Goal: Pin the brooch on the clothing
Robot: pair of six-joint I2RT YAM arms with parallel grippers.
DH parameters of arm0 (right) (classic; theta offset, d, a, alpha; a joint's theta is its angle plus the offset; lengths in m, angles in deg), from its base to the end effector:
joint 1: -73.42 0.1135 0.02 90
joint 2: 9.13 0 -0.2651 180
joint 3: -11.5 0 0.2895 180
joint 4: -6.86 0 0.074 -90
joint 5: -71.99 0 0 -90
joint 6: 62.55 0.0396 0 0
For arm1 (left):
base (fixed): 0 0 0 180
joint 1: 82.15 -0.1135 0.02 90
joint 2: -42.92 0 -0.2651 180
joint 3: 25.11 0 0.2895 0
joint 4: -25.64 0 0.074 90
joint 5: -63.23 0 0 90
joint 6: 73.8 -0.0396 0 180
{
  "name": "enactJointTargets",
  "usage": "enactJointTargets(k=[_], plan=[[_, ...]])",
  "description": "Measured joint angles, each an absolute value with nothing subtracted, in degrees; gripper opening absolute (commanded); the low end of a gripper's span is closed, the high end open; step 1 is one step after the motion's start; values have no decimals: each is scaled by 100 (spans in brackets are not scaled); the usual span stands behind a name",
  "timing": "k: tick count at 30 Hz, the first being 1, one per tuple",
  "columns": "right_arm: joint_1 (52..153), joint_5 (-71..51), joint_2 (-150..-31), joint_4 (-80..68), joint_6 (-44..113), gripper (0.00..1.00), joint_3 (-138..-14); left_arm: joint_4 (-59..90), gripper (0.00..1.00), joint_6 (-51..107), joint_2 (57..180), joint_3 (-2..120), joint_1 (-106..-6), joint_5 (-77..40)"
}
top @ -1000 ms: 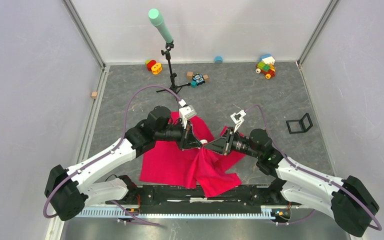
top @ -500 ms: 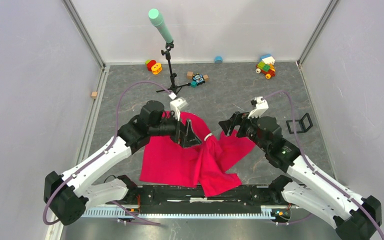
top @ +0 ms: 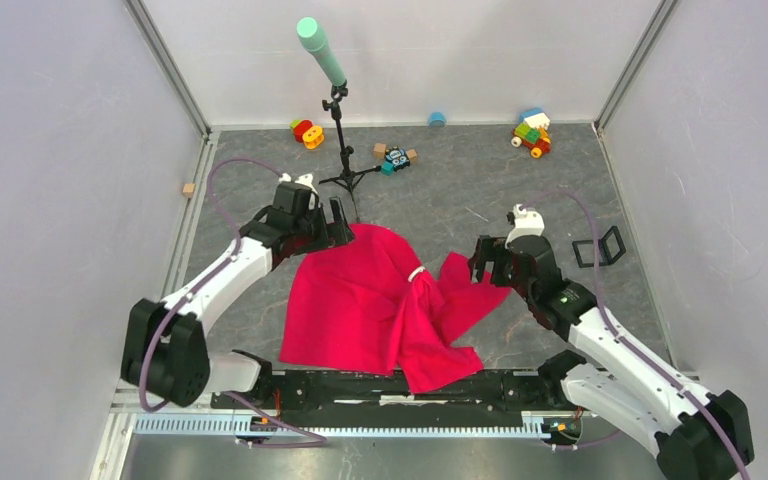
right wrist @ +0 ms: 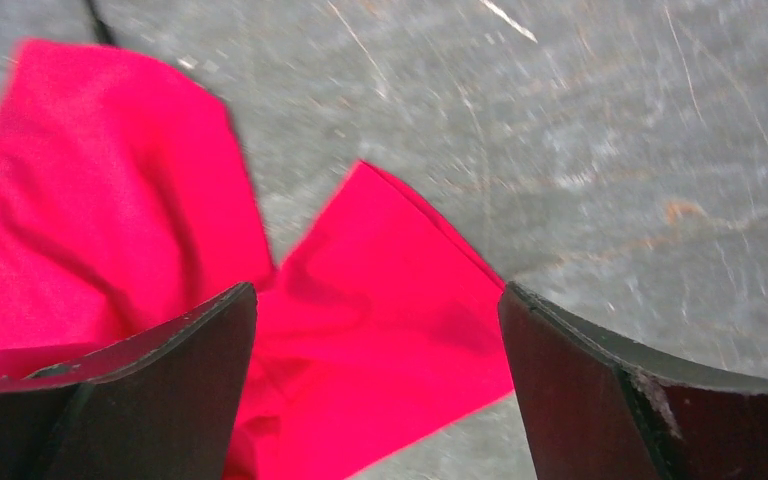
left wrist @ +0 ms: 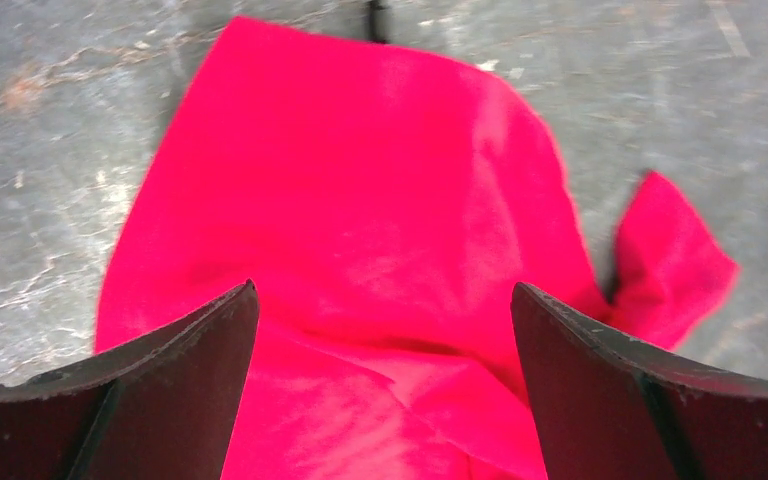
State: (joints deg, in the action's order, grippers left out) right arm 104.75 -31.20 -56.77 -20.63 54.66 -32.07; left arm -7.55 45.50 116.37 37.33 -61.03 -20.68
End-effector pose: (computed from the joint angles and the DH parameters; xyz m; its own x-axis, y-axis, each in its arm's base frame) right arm 0.1978 0.1098 0.2299 -0.5531 0.1845 -0.8124 -0.0981 0.9540 0.2834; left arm 0.2876 -0.1156 0.2333 -0.7772 -0.2215 -0.5890 0.0561 0.9079 -0.4153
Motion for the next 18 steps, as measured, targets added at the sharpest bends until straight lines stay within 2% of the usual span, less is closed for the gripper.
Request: enactJointTargets(k=[9, 18], plan=[[9391, -2735, -6094, -1971, 5332, 92, -2193, -947, 100, 4515, 13208, 4306, -6114, -3277], [8873, -2132, -6687, -1440, 5243, 83, -2025, -1024, 100, 4322, 14170, 5042, -6116, -3935]])
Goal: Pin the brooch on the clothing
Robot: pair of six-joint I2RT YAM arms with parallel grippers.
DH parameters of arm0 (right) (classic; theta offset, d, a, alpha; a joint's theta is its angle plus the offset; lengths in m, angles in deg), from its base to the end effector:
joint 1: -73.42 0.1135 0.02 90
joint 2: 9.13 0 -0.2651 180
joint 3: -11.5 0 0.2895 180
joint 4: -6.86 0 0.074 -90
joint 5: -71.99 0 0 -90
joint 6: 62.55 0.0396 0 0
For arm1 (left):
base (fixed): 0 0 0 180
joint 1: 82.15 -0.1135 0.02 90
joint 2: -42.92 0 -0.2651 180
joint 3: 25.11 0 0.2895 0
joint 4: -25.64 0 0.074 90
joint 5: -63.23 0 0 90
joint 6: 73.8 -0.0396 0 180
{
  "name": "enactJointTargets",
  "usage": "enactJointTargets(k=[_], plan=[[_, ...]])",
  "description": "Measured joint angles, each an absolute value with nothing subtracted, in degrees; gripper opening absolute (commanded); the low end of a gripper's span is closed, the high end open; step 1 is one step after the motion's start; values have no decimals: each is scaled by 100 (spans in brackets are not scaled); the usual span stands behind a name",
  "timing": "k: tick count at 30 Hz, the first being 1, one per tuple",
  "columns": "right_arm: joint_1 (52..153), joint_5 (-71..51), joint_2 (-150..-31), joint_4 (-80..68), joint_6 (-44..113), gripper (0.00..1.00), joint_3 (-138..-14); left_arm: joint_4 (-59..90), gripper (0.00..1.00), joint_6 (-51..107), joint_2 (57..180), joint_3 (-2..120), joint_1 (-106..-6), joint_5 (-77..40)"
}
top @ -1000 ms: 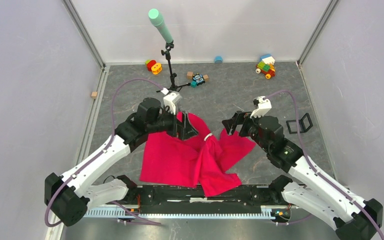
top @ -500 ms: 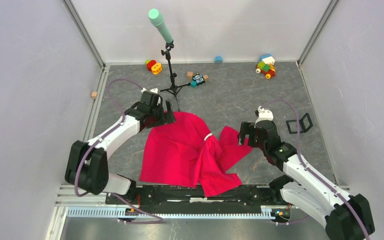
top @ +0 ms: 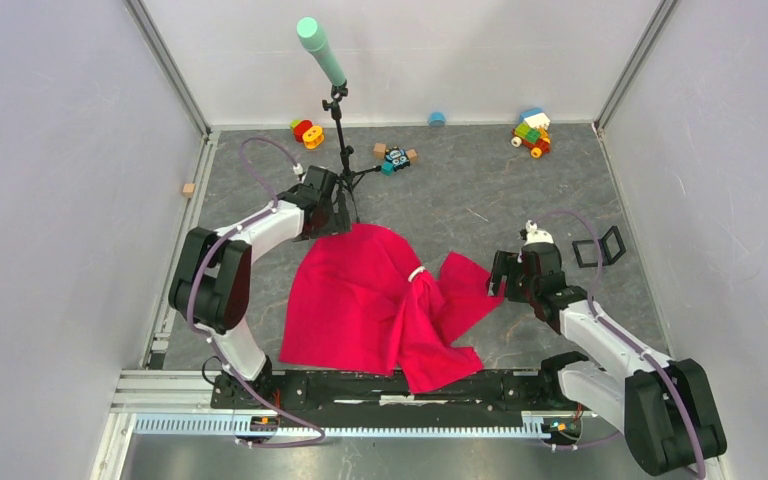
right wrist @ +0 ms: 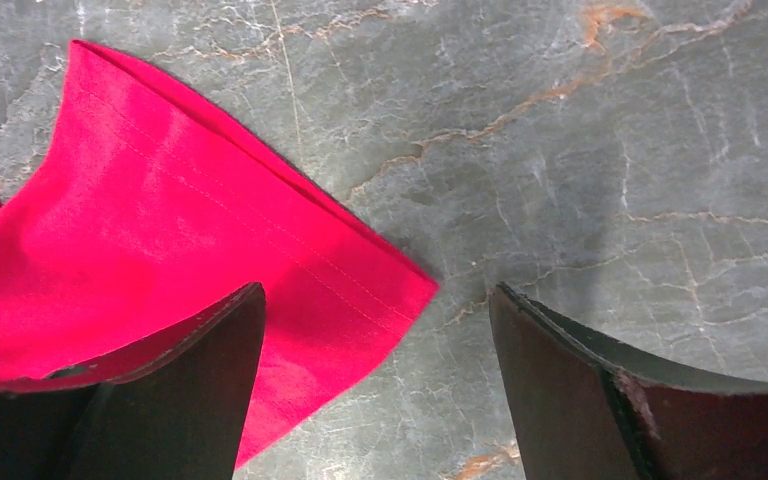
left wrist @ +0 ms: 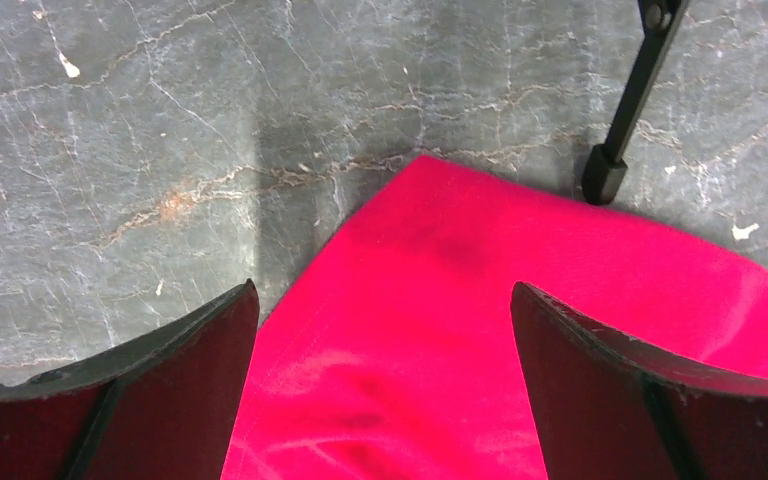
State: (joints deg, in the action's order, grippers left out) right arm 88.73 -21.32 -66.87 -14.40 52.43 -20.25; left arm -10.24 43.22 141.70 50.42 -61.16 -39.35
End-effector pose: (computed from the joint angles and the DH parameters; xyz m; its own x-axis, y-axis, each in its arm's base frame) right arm 0.2087 0.0548 0.1274 -0.7374 0.2353 -0.6332 0.0944 0.9641 0.2482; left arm 0.3618 -0.1296 0.1645 -0.8253 -0.1583 -0.5420 -0.1456 0.9871 -0.0666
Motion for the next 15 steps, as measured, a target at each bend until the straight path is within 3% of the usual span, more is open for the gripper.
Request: enactJointTargets(k=[6, 11, 15], plan=[[8862, -1703, -6728, -1230, 5315, 79, -1992, -1022, 100, 4276, 14476, 5139, -6116, -4035], [8862, -1478, -6761, -974, 5382, 70, -1903, -961, 99, 4272, 14692, 5165, -6116, -3935], [8862, -1380, -6918, -714, 5444, 48, -1870, -860, 89, 4182, 14834, 5289, -6118, -3821]])
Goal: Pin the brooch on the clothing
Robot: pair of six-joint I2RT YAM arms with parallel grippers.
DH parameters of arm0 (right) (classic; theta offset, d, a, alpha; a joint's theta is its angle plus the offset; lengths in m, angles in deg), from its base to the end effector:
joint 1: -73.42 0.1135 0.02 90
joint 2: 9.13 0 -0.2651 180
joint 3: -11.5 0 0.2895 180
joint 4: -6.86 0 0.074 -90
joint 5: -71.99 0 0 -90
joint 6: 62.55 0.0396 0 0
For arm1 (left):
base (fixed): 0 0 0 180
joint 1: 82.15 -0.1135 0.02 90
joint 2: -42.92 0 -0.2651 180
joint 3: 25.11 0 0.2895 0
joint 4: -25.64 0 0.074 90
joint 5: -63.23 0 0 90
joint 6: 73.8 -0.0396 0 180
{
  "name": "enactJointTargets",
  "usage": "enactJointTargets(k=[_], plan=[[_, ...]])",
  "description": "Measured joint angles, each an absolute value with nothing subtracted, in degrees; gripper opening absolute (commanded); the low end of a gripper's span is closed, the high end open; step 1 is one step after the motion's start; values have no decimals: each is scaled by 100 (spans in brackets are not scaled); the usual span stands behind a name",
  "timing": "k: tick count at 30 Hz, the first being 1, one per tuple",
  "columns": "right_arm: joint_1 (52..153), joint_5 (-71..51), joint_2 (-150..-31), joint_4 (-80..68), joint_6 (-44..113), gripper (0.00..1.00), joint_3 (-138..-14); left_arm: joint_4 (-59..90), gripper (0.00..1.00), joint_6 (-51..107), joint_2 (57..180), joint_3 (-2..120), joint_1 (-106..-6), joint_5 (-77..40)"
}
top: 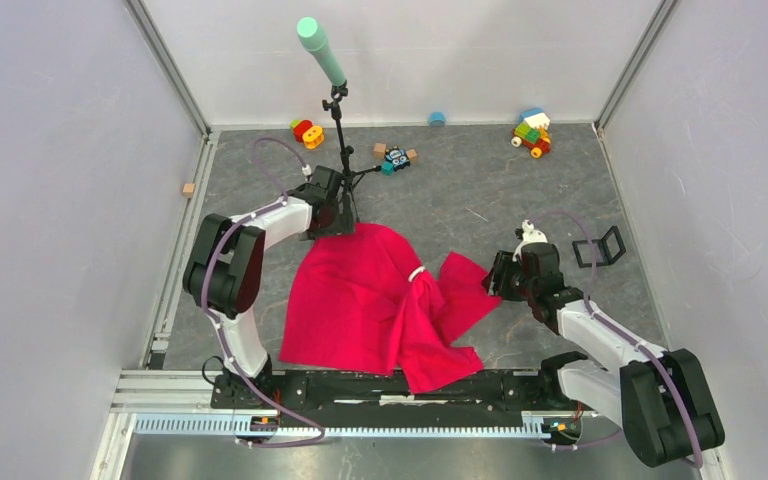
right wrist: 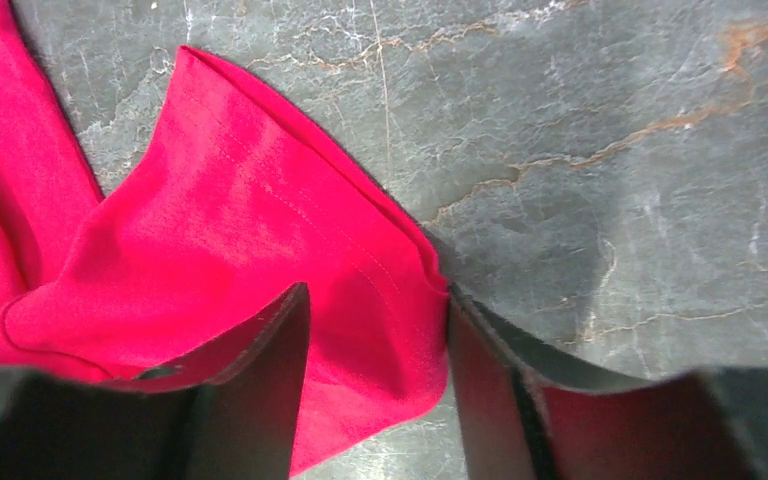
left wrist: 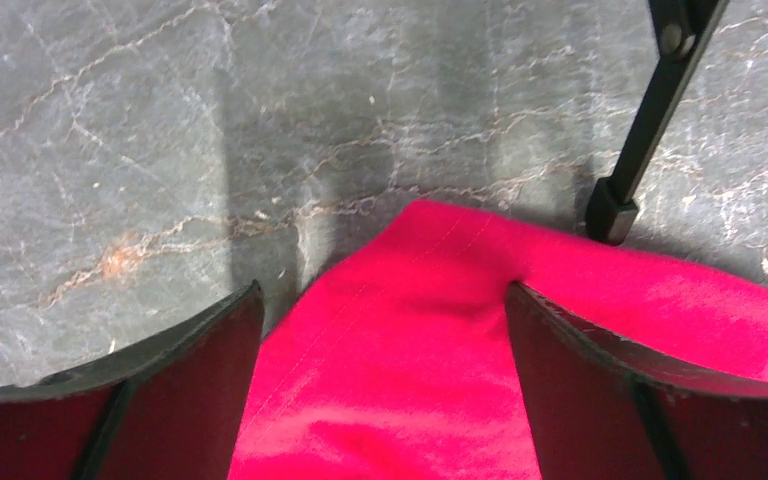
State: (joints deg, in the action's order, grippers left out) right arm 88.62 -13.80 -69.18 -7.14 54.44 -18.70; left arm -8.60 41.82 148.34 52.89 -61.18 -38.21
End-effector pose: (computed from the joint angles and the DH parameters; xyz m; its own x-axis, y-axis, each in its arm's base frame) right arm 0.2121 0.0606 0.1205 -0.7376 0.2686 -0.6195 0.0249 0.9277 0.3726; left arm 0.3773 -0.1362 0.1364 -0.8547 -0.1263 -0.5035 -0.1184 0.9918 -0.0479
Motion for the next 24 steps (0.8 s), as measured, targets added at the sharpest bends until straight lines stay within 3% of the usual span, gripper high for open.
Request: enactJointTargets(k=[3, 6, 9, 16, 24], plan=[[8862, -1325, -6984, -594, 5472, 25, -1817, -744, 66, 4073, 14931, 5381, -6118, -3766], [8862, -1301, -7008, -620, 5540, 3, -1778, -606, 31, 3990, 15025, 5456, -6118, -3679], [8862, -1308, -7006, -620, 5518, 0, -1776, -475, 3, 3951, 15108, 5517, -6118, -3611], [8862, -1714, -6660, -1068, 5330, 0, -2401, -71, 2, 3973, 14526, 4809, -6099, -4171], [8857, -2320, -6374, -1449, 4648, 0, -4475, -73, 2, 3964, 11816, 4256, -6112, -4938]])
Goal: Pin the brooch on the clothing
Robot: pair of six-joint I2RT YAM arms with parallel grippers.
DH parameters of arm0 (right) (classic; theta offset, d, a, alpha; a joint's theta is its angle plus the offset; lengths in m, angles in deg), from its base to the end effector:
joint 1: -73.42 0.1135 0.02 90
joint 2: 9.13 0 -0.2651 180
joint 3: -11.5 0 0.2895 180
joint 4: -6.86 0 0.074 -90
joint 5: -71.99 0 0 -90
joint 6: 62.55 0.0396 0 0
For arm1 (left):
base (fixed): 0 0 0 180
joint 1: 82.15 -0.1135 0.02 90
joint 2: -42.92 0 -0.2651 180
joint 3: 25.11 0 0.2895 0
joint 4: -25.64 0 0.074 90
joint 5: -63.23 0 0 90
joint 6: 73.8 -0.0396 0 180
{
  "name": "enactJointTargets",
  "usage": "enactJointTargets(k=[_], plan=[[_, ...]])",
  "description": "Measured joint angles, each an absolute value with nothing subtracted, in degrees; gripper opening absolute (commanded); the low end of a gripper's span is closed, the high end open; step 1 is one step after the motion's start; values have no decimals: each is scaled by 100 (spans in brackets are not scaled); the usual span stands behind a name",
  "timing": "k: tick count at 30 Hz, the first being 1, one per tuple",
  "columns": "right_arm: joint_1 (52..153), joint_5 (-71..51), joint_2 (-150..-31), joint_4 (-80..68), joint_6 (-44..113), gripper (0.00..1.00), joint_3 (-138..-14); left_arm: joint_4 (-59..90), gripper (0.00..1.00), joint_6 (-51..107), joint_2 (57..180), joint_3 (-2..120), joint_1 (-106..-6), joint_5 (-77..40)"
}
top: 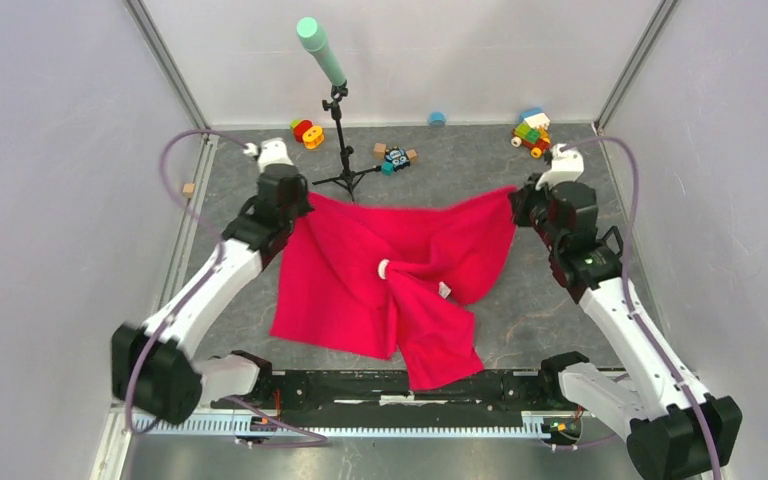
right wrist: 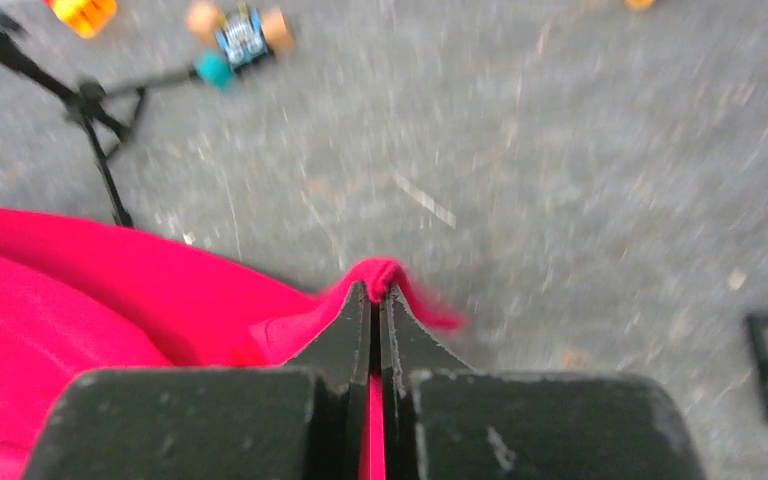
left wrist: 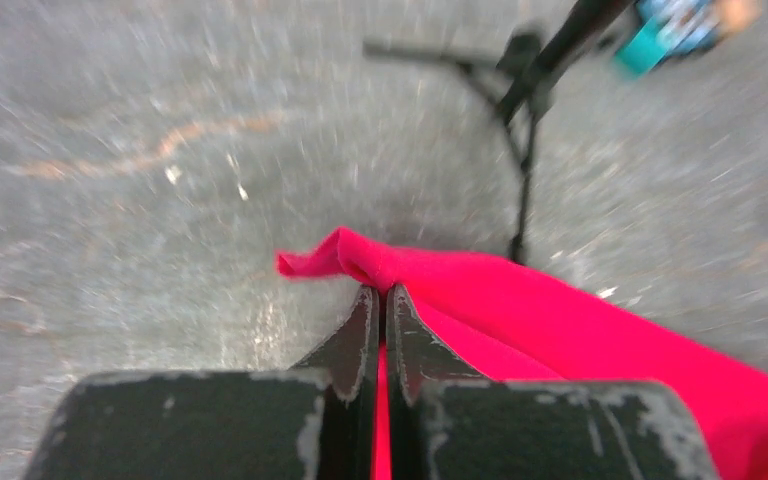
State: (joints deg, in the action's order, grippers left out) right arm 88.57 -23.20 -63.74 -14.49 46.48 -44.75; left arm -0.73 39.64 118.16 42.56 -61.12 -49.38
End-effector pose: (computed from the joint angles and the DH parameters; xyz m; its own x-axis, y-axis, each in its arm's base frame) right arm 0.2545 0.0652 0.2996 -0.3658 0.2374 -0.8999 -0.0622 0.9585 0.2781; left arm 0.3146 -0.1046 0.2700 -0.4915 -0.2045 -0.8465 -0.1765 0.9753 -0.1331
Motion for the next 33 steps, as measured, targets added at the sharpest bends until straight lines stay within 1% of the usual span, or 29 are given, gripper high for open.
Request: enactJointTargets(k=[4, 7, 11, 16, 22, 25, 30, 33], plan=[[8855, -2455, -6372, -1661, 4231, 0, -5623, -128, 2, 3861, 10548, 4444, -6114, -5229], [8853, -2475, -6365, -1733, 3927, 0, -6556, -296, 2, 3612, 9855, 4817, -6114, -5323], [8853, -2457, -6252, -1724, 3571, 0, -7695, -589, 2, 3280, 9281, 5576, -6114, -5314], [8851, -2359, -5913, -1674, 3216, 0, -8597, -921, 2, 2838, 8695, 6509, -6114, -5132], [8851, -2195, -5541, -1597, 3011, 0, -9533, -1651, 2, 2478, 8542, 8131, -6114, -4724], [8851, -2040, -5463, -1567, 2969, 0, -9996, -1946, 2, 2386, 8540, 8734, -6114, -4527], [8851, -1878, -5463, -1637, 2954, 0, -10717, -2552, 2, 2359, 8603, 9554, -6114, -4267], [8851, -1863, -5463, -1628, 2948, 0, -10905, -2722, 2, 2364, 8656, 9792, -6114, -4230]])
